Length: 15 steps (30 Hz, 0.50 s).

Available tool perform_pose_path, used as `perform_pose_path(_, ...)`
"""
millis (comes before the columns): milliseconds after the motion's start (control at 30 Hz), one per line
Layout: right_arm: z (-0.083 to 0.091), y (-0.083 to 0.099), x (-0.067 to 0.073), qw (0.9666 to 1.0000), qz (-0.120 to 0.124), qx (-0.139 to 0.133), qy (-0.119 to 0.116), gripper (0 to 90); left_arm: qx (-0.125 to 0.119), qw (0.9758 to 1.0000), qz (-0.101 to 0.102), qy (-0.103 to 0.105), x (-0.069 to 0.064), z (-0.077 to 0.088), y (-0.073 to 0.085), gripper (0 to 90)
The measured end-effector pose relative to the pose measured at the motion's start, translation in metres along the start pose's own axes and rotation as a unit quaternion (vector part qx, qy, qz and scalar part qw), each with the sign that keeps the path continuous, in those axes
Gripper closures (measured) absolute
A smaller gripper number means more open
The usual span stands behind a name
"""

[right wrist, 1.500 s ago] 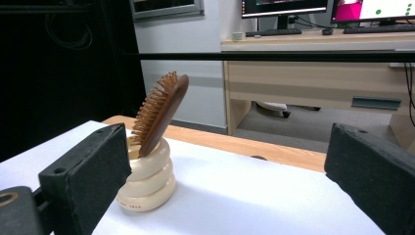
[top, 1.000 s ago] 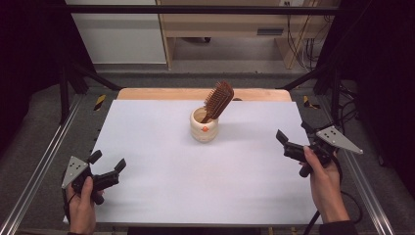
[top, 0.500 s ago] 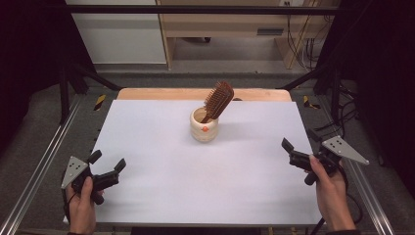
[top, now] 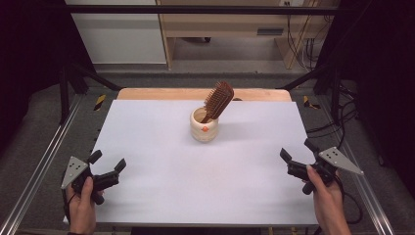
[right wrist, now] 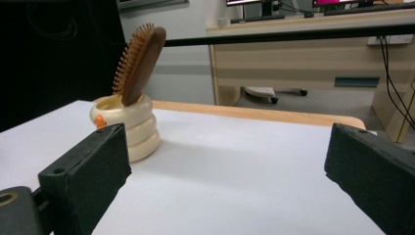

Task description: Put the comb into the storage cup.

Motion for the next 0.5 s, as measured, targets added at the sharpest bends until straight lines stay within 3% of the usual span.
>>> perform_pose_path(500,0.001,0.028,0.0,0.9998,0.001,0.02,0.0,3.4,-0.004,1.0,-0.002,0.002,-0.001,0.0,0.0,1.7)
Point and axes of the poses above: each handheld gripper's, and its own axes: z roughly backward along the jaws, y roughly out of its underside, x roughly to its left, the point moved 5 cm from there along -z, roughly forward along the jaws, and after that the axes turned 8 degrees about -y, right-handed, at the moved point
